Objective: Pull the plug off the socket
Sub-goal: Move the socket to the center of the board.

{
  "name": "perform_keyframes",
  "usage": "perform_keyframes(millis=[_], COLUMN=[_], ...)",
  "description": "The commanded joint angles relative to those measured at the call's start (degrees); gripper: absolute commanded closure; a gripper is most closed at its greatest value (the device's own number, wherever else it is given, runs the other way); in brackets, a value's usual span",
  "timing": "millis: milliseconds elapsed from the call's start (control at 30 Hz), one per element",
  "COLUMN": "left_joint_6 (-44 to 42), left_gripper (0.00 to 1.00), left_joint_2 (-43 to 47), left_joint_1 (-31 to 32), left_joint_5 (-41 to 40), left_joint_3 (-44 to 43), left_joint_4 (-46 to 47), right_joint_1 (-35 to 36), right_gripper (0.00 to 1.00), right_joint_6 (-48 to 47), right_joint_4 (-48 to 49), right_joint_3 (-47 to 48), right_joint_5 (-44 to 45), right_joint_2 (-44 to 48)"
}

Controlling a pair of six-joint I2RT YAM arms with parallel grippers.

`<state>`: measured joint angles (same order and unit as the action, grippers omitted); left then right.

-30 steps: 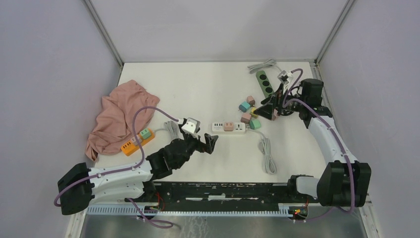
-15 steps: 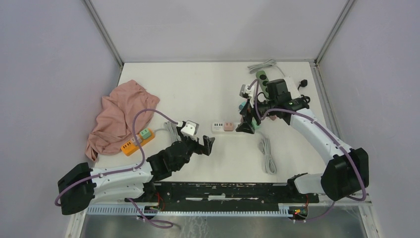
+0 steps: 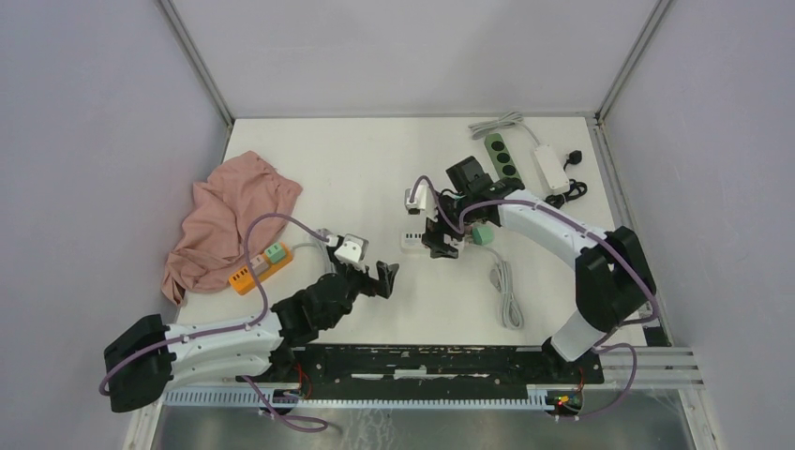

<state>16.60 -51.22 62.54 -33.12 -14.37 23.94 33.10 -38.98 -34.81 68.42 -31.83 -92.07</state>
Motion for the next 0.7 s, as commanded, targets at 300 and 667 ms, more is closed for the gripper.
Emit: perform_keyframes(millis=[300,667], left_joint_6=[-0.25,-2.20], left_gripper=[0.01,0.01], left_joint_2=[7.62,4.30], left_joint_1=[0.03,0.03], left_joint_5=[-1.71,3.59], left_joint_3=[5.33,6.59], left_joint_4=[3.61,8.21], right_joint_1=[1.10,1.11], right_gripper=[0.37,0.70], right_joint_6=[-11.85,-14.72], right_joint_4=[-3.66,-8.00], right_joint_3=[11.36,10.43], right_joint_5=[4.16,3.02], right_joint_2=[-12.89,-13.78])
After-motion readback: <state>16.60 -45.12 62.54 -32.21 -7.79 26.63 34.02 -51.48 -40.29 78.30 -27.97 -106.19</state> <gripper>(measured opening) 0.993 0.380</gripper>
